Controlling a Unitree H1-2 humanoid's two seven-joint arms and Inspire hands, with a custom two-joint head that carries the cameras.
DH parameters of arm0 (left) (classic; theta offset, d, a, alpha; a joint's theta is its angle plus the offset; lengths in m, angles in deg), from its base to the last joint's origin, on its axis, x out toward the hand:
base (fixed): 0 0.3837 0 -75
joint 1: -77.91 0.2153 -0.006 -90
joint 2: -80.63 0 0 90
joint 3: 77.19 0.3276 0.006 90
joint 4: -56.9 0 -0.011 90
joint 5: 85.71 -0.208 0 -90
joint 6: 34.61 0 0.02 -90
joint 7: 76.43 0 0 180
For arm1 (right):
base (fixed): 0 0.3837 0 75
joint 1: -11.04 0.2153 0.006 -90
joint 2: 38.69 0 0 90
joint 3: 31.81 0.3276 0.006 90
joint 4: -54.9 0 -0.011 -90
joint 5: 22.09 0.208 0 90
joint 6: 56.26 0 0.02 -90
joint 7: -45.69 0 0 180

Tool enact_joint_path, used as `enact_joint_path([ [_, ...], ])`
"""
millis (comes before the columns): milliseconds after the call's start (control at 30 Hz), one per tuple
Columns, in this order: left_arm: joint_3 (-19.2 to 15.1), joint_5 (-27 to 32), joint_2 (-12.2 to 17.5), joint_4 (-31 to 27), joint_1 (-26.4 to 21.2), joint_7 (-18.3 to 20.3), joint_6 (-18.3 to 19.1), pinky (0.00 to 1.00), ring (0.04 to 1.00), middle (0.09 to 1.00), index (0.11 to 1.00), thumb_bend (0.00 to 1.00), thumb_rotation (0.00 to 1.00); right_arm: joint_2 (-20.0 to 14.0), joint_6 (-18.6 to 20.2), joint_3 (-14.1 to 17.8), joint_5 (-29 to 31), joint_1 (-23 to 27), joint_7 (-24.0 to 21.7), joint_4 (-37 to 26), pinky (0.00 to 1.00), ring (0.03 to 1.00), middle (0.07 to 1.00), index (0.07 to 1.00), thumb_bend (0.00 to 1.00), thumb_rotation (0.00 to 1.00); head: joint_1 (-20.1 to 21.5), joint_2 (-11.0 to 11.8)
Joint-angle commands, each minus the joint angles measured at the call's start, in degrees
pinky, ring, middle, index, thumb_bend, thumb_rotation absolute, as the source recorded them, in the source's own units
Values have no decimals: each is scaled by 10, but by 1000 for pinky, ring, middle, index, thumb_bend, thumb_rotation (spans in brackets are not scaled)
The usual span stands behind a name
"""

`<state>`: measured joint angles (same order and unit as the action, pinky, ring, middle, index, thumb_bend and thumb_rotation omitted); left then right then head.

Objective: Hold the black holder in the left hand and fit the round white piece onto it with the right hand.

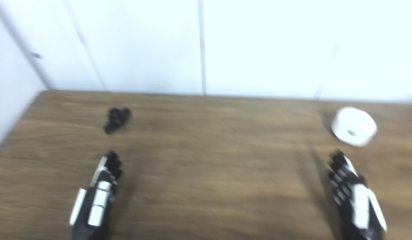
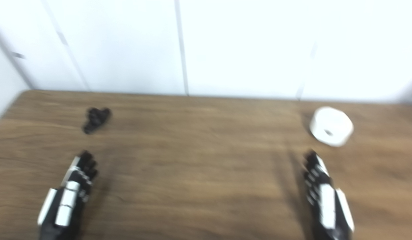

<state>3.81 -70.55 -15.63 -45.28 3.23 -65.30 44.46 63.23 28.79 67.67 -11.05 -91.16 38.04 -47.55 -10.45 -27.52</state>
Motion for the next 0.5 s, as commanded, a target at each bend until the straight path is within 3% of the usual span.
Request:
enact_joint_path([
  [0, 15, -3, -16, 24, 7, 4, -31, 1000, 1000, 1000, 1000, 381, 739, -15, -35, -1, 13, -88, -21, 26, 1000, 1000, 994, 991, 581, 1000, -5, 5],
  [133, 18, 3, -22, 25, 5, 2, -36, 1000, 1000, 1000, 1000, 357, 667, -18, -58, 4, 26, -82, -39, 47, 1000, 1000, 1000, 1000, 573, 1000, -13, 9],
  [467, 20, -10, -28, 19, 7, -12, -30, 1000, 1000, 1000, 996, 348, 644, -8, -36, 15, 36, -78, -28, 32, 1000, 1000, 985, 973, 566, 1000, -28, 6],
])
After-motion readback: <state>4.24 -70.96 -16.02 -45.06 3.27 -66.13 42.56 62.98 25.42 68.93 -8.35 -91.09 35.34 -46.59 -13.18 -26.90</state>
